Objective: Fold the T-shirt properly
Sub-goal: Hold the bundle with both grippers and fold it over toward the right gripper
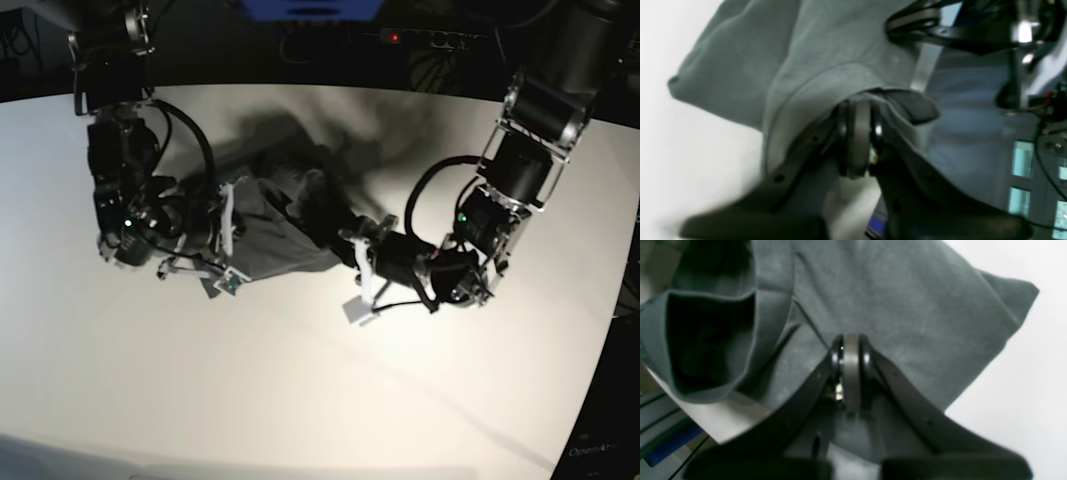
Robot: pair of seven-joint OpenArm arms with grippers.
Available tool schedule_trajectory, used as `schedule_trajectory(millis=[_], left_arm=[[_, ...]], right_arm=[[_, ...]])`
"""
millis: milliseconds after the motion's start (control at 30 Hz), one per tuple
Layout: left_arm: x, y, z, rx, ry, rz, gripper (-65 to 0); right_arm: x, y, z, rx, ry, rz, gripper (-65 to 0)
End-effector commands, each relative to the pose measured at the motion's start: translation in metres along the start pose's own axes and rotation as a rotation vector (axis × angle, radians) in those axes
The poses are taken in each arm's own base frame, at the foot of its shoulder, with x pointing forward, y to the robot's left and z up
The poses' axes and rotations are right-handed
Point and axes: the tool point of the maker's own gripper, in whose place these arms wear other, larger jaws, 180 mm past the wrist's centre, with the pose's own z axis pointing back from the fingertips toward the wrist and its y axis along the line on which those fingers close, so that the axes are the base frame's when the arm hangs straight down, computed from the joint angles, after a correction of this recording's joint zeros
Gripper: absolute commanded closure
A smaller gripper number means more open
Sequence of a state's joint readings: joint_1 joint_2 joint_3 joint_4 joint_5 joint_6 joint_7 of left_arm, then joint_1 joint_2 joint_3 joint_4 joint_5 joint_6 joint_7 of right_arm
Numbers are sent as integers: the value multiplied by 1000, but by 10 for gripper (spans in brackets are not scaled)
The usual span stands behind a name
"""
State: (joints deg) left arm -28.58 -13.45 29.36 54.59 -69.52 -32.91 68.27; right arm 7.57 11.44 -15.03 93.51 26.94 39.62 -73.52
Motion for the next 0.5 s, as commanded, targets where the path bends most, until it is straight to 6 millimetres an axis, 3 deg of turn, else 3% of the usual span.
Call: schedule_trajectory(millis=[0, 200, 467], left_arm=[[24, -8, 4, -14, -56, -29, -25], [16, 13, -20, 49, -41, 24, -25], [30, 21, -24, 128, -9, -29, -26]], right_arm=[[11, -7, 7, -19, -34, 19, -6], [2, -13, 10, -31, -15, 18, -6], [-11, -28, 18, -65, -24, -36, -6]])
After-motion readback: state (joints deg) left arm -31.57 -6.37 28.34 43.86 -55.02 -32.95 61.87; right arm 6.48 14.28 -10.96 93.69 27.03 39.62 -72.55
